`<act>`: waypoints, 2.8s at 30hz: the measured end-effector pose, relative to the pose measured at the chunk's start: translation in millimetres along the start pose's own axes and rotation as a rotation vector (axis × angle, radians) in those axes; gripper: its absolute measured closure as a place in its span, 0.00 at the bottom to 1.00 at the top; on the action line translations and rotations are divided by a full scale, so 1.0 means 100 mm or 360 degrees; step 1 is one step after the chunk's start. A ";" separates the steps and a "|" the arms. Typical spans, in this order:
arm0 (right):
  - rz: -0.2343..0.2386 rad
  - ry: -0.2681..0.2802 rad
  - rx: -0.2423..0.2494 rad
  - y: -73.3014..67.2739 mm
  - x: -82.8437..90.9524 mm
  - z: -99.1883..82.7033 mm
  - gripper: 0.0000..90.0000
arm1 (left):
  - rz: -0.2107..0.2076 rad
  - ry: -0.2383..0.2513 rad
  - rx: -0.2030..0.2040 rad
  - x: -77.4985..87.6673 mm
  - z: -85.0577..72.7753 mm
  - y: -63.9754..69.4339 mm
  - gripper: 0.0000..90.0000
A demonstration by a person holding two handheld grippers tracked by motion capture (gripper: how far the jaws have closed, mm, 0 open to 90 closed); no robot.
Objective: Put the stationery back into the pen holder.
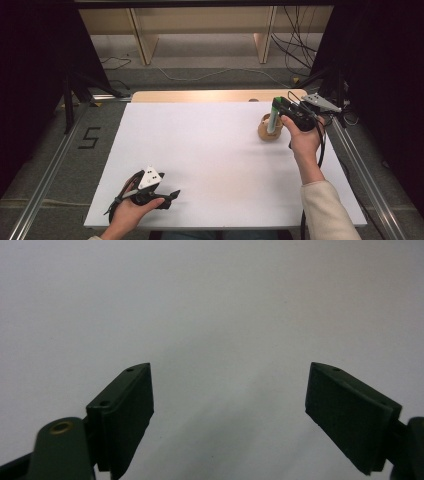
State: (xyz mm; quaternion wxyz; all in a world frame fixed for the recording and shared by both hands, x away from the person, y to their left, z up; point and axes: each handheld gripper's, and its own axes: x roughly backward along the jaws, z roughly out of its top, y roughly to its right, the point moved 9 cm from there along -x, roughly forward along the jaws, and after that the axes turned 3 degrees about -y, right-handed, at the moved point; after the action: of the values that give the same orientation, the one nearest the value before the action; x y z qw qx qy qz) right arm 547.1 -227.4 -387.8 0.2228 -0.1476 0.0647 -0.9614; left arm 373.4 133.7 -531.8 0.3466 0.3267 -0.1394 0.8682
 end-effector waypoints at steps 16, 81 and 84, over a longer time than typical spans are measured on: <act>-0.0046 0.0012 -0.0011 0.10 0.04 0.02 0.75 | -0.0001 0.0000 0.0001 0.00 0.00 0.00 0.22; -0.0258 0.0101 0.0011 0.41 -0.19 0.04 0.75 | -0.0019 0.0001 -0.0003 -0.02 0.01 0.04 0.22; -0.0258 0.0094 0.0008 0.41 -0.21 0.03 0.75 | -0.0019 0.0001 -0.0002 -0.02 0.01 0.04 0.22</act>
State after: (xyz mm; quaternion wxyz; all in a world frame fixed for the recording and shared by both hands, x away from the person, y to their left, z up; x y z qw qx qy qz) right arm 582.5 -255.3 -398.4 0.1426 -0.1232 0.0567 -0.9804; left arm 372.3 129.4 -532.2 0.3521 0.3269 -0.1380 0.8661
